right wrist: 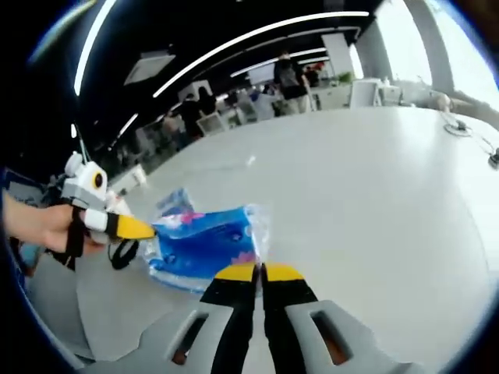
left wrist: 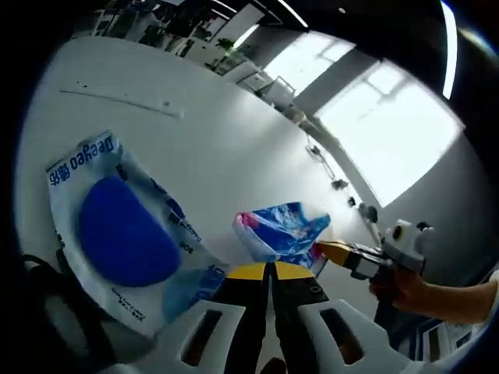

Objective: Arrange the tabletop items into an orderly group along one side of the table until the central work area is clear of visible clutter.

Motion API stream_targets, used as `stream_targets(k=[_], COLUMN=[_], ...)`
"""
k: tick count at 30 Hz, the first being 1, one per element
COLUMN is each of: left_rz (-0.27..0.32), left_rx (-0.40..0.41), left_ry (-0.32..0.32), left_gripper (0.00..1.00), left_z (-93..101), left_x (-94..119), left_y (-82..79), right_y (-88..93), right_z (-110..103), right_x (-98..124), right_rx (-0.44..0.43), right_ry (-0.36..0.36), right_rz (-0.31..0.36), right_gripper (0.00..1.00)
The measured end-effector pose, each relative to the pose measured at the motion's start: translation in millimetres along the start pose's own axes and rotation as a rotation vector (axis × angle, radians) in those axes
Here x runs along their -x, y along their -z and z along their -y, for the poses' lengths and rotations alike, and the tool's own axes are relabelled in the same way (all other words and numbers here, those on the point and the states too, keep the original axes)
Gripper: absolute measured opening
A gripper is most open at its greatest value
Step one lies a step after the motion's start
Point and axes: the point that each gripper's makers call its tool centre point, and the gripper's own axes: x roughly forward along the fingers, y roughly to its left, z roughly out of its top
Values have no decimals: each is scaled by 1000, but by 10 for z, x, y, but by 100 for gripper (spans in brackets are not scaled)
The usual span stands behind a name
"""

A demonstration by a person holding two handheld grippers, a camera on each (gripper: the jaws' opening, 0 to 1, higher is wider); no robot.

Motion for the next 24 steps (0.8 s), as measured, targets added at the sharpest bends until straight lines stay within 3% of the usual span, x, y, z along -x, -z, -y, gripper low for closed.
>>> stream_targets(k=[24], left_rz=[7], left_rx=[32], left_ry=[-55], left_gripper=[0], left_z=[-147], left_x=[-106], left_y=[85], right_y=[296], right_z=[51], right_x=[-92], right_rx=[-20], right_ry=[16], right_rz=[-37], right_gripper=[0])
